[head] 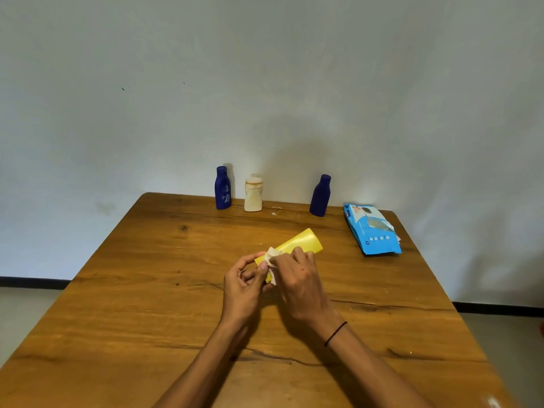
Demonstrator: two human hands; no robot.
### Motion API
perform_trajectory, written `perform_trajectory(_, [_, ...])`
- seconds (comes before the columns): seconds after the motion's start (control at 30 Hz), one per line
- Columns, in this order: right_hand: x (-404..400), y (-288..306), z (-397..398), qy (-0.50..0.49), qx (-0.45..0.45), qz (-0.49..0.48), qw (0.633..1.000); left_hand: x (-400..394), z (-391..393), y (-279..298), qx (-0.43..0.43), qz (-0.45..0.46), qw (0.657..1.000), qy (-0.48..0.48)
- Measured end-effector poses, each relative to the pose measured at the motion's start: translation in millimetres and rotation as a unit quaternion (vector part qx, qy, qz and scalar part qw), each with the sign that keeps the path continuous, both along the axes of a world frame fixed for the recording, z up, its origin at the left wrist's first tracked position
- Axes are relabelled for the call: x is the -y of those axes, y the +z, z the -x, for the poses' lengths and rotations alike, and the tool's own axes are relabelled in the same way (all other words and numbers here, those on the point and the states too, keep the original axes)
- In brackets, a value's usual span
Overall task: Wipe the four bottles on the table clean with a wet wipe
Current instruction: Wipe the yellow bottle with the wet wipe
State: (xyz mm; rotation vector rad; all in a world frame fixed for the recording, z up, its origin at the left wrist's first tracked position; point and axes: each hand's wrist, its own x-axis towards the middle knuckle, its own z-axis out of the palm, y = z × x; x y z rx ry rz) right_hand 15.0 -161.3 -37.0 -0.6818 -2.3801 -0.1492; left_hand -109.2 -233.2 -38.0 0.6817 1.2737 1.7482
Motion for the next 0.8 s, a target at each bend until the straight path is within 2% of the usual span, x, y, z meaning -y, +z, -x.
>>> perform_trajectory(0.1, [-17,2,-24,0.002,0.013,-0.021,1.0,1,1,-1,0.027,0.006,1.0,0.003])
perform_trajectory(0.3, [-49,10,-41,-0.154,-0.088,0.011,0.984,0,-1,5,0.028,0.006,1.0,0.0])
perform_trajectory(0.37, [-30,4,-29,-0.13,-0.085,0.027,0.987,-1,-2,6,0.033,0.004,0.999,0.003])
perform_trajectory(0.47, [3,-6,-14,-0.019,-0.048,0.007,0.999,1,-5,8,0.056,0.005,0.998,0.006])
perform_trajectory(0.53, [4,-9,-17,0.043,-0.01,-0.03,0.999,2,-6,7,0.059,0.005,0.998,0.007])
perform_trajectory(0.6, [-11,-8,-28,0.054,0.003,-0.045,0.998,4,-5,5,0.059,0.004,0.998,0.006])
perform_trajectory(0.7, [-43,-3,-46,-0.03,-0.057,-0.013,0.998,6,-2,4,0.051,0.007,0.999,0.009])
perform_trajectory(0.8, [-54,10,-51,-0.137,-0.124,0.022,0.982,6,-4,7,0.041,0.003,0.999,0.007])
